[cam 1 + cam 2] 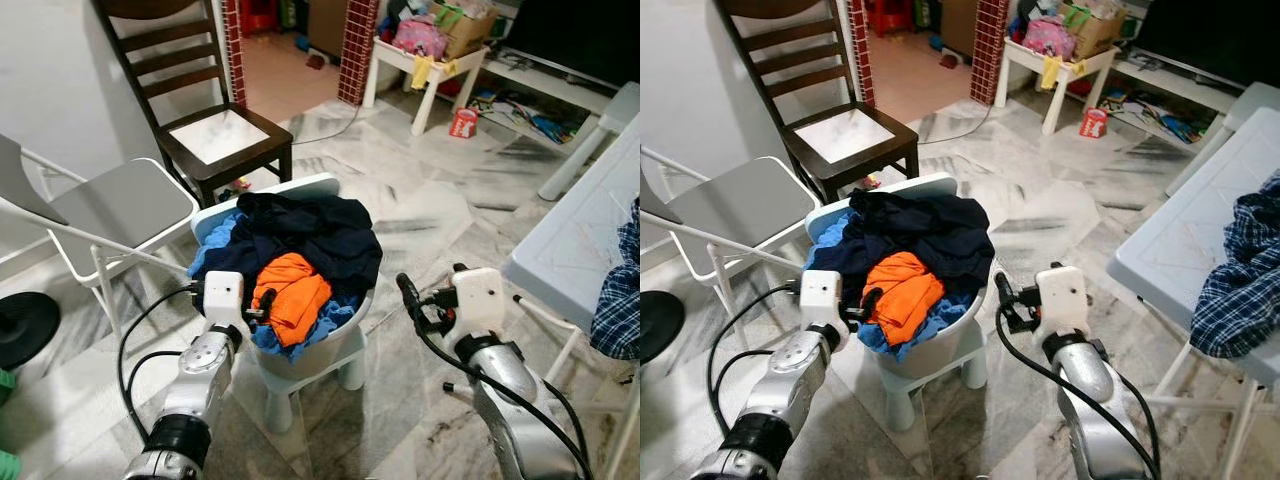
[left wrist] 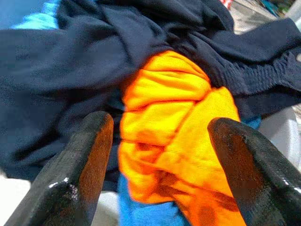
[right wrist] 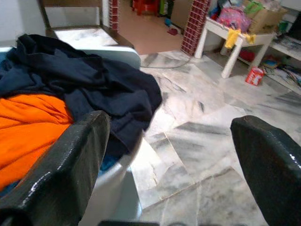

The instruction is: Hang hanger

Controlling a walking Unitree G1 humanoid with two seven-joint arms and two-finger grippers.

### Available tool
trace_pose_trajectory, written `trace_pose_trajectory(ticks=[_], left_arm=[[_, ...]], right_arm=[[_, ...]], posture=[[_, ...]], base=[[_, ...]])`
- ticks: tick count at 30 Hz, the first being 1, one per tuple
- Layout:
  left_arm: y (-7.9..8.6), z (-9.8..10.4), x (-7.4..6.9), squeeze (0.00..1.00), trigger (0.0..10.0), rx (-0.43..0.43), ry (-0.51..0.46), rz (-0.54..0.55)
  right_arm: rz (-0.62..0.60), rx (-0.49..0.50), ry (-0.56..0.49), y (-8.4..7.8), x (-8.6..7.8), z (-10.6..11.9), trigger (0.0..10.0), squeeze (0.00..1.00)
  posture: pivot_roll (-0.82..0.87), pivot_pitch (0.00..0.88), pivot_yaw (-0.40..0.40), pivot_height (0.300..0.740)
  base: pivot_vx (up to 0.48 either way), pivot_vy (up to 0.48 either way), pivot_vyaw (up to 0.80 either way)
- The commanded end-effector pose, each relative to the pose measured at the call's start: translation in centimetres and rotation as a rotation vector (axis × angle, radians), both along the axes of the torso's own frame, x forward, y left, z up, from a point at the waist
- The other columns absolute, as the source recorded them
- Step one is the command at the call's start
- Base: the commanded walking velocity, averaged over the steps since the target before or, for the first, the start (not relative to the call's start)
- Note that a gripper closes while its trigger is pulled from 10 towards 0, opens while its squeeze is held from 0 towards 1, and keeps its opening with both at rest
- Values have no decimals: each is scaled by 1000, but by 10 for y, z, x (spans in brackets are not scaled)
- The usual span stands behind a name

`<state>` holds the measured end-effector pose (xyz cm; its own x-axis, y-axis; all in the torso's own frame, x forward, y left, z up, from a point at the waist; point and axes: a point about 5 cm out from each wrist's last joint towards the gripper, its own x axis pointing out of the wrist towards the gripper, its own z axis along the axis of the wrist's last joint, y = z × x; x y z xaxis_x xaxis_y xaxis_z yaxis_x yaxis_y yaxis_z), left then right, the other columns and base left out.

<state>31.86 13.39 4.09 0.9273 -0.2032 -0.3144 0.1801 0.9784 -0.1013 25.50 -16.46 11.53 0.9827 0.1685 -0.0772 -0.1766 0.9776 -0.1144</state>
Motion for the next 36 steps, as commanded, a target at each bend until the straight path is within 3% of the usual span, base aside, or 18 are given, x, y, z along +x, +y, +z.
trace_pose_trajectory(ticks=[1,5,6,7,8,9,10,11,24,36], left_arm=[[0,-2,2,0,10000,8,17,-11],[-2,-3,6,0,10000,11,34,-24],[-3,-3,7,0,7569,13,38,-28],[-3,-3,7,0,7569,15,46,-25],[-2,-3,8,0,4392,13,56,-18],[-2,-4,9,0,4392,10,63,-13],[-1,-4,10,0,1176,5,73,-5],[-1,-5,10,0,0,1,78,-2],[-2,-8,11,0,0,-34,101,-6],[10,-1,17,0,0,-19,58,42]], right_arm=[[17,1,9,-5,-11,5,10000,0],[19,-13,27,-8,-23,6,10000,0],[19,-17,30,-9,-25,6,10000,0],[18,-20,33,-10,-27,7,10000,0],[15,-26,36,-11,-30,8,10000,0],[14,-31,39,-11,-31,8,10000,0],[13,-34,39,-11,-33,9,10000,0],[13,-35,42,-11,-35,11,10000,0],[15,-64,86,-12,-48,18,10000,0],[9,-74,84,-11,-43,20,10000,0]], posture=[[-285,185,-33,740],[-325,204,-27,740],[-325,204,-27,740],[-335,209,-25,740],[-347,217,-24,740],[-347,217,-24,740],[-360,223,-25,740],[-362,225,-25,740],[-388,242,-31,740],[-378,230,-27,740]], base=[[0,0,0],[0,0,0],[0,0,0],[0,0,0],[0,0,0],[0,0,0],[0,0,0],[0,0,0],[0,0,0],[0,0,0]])
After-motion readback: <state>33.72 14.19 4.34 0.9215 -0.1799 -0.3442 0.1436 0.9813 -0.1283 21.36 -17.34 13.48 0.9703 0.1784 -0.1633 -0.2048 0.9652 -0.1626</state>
